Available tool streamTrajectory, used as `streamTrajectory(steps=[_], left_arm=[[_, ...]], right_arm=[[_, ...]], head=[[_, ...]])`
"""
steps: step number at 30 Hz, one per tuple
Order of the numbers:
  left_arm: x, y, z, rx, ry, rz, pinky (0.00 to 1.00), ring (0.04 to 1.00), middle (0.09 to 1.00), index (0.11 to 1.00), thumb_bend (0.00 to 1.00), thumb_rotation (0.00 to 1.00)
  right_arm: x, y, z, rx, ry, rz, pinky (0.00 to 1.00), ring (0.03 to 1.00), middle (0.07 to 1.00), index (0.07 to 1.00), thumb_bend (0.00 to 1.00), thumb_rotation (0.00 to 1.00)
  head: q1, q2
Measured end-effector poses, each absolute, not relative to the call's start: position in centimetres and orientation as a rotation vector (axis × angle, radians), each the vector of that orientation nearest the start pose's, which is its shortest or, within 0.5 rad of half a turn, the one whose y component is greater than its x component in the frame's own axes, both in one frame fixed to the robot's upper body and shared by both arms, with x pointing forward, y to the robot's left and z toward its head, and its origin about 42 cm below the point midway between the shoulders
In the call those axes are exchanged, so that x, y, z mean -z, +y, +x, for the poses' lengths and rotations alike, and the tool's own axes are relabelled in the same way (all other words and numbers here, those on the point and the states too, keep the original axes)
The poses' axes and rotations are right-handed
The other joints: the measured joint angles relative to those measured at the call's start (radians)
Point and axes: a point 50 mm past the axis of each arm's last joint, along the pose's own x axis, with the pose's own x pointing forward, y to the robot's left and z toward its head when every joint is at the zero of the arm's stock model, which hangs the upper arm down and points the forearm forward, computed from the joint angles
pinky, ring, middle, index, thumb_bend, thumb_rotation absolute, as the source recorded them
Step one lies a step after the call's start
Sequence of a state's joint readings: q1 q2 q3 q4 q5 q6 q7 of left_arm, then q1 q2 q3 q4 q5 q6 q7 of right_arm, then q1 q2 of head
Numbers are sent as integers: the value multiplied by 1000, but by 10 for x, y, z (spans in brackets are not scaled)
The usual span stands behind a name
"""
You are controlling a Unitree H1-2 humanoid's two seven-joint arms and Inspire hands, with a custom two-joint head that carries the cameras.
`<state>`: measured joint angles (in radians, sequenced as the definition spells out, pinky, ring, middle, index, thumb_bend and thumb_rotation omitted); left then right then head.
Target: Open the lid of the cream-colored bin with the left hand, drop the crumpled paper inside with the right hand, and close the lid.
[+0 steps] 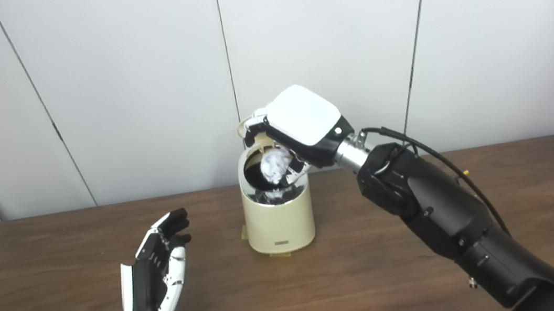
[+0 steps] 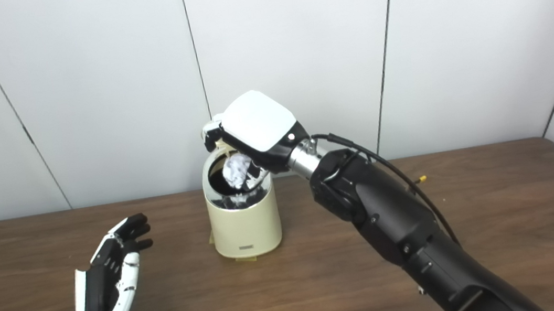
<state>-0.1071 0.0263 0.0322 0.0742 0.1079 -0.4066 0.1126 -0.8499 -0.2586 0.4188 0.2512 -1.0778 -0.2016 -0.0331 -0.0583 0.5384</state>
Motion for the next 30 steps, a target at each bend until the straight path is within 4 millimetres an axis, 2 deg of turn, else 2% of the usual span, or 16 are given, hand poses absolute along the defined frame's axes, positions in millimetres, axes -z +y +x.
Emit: streamTrajectory(steps=[8,12,15,16,18,19,22,23,26,28,29,30], left_arm=[[-134,221,311,-91,-440,112,692,775,791,780,293,589],[-134,221,311,-91,-440,112,701,778,792,781,291,597],[-134,221,311,-89,-440,112,694,779,795,784,280,580],[-134,221,311,-88,-440,112,692,777,793,783,278,581],[-134,221,311,-88,-440,112,697,779,794,783,280,585],[-134,221,312,-88,-441,112,700,778,793,781,281,587],[-134,221,311,-88,-439,112,700,776,790,778,274,578],[-134,221,311,-88,-439,113,696,774,789,777,274,576],[-134,221,311,-85,-439,112,707,782,793,778,290,583],[-134,221,311,-81,-439,111,713,784,793,778,286,581],[-134,221,311,-81,-439,111,709,780,791,777,292,582],[-134,221,311,-80,-439,111,708,779,791,777,296,584]], right_arm=[[-327,-111,466,-248,-929,-1481,449,535,612,578,1000,190],[-326,-112,466,-251,-923,-1467,444,530,605,571,981,250],[-323,-115,466,-250,-915,-1436,431,509,573,538,881,381],[-322,-116,465,-238,-927,-1419,410,481,538,501,820,419],[-316,-120,465,-192,-972,-1356,355,413,470,435,740,441],[-313,-123,465,-164,-989,-1324,284,350,423,379,703,443],[-304,-130,460,-47,-1019,-1209,179,256,348,301,672,407],[-300,-131,457,-22,-1013,-1174,144,215,299,271,708,341],[-294,-141,450,52,-977,-1025,127,186,255,241,777,241],[-289,-149,444,111,-951,-901,112,170,238,233,777,214],[-285,-154,442,128,-932,-848,127,182,363,396,626,90],[-281,-159,439,137,-915,-795,140,196,405,455,574,47]], head=[[0,2],[0,0],[0,0],[0,0],[-2,2],[-3,2],[-5,5],[-5,5],[-3,5],[-5,6],[-5,6],[-5,8]])
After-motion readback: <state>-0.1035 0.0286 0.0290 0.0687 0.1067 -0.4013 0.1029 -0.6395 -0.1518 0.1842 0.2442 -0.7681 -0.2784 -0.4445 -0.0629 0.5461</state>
